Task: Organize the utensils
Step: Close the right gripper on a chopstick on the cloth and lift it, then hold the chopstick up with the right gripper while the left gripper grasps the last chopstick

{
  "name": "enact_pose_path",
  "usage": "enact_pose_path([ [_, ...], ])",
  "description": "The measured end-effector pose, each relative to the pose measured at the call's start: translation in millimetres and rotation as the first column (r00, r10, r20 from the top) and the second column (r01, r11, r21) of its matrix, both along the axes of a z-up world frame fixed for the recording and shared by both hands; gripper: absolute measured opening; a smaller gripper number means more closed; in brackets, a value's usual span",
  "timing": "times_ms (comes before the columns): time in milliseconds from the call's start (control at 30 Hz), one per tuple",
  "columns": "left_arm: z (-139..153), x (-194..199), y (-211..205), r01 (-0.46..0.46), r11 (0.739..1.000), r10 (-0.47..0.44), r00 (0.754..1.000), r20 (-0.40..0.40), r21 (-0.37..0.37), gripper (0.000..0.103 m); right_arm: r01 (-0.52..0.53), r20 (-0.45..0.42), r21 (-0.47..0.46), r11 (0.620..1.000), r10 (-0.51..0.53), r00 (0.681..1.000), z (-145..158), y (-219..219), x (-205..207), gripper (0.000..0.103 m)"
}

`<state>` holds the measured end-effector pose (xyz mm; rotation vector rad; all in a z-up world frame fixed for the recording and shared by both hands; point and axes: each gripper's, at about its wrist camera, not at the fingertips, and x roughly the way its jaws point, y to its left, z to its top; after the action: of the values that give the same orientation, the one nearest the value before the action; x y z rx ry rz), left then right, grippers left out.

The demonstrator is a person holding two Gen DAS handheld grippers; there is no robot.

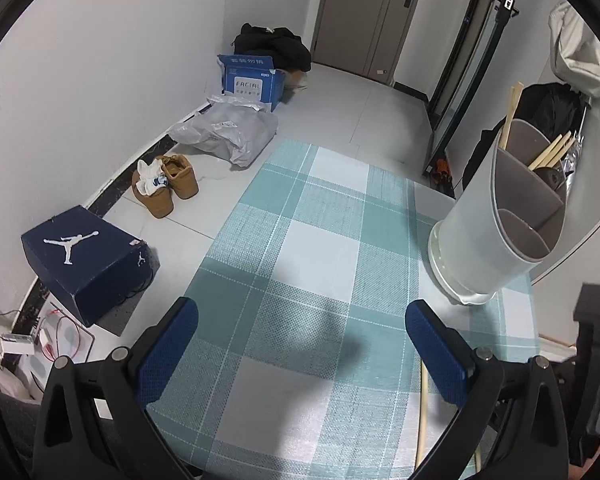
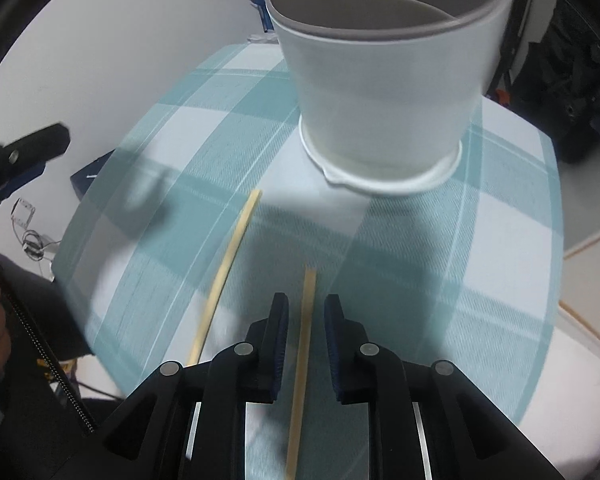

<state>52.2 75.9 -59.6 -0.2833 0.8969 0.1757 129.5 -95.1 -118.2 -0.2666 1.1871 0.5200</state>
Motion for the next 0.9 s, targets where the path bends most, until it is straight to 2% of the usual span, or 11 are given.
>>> enact_pose_path([
  [100, -1.6, 3.2, -4.1, 0.010, 1.000, -0.010, 1.000, -0.013, 0.010, 0.102, -0.018, 0.033, -0.021, 1.000, 0.019, 0.999, -1.6, 8.0, -0.1, 0.016],
  [200, -2.9, 7.6, -10.6, 0.022, 0.999, -0.022, 0.999, -0.025, 0.030, 0.102, -0.031, 0.067, -0.024, 0.999, 0.033, 0.997, -2.9, 11.7, -4.6, 0.005],
  [233, -3.7, 9.0, -13.0, 0.026, 0.999, -0.025, 0.999, -0.028, 0.033, 0.102, -0.030, 0.076, -0.015, 0.999, 0.031, 0.997, -3.1, 10.2, -5.2, 0.005],
  [400, -13.2, 18.5, -25.6, 0.050, 0.998, -0.047, 0.996, -0.079, 0.030, 0.102, 0.058, 0.045, 0.133, 0.989, -0.064, 0.997, 6.4, -12.8, 4.5, 0.005],
  [500, -18.5, 24.7, -36.1, 0.073, 0.997, -0.069, 0.991, -0.115, 0.033, 0.102, 0.122, 0.036, 0.247, 0.961, -0.135, 0.990, 21.3, -33.4, 13.2, 0.005],
  [633, -28.8, 33.9, -49.9, 0.133, 0.991, -0.131, 0.978, -0.164, 0.002, 0.102, 0.182, 0.004, 0.396, 0.900, -0.200, 0.980, 36.8, -64.2, 22.7, 0.005],
  [900, -40.9, 46.4, -76.7, 0.208, 0.978, -0.202, 0.953, -0.227, 0.002, 0.100, 0.252, -0.022, 0.521, 0.815, -0.282, 0.959, 49.6, -110.6, 29.6, 0.005],
])
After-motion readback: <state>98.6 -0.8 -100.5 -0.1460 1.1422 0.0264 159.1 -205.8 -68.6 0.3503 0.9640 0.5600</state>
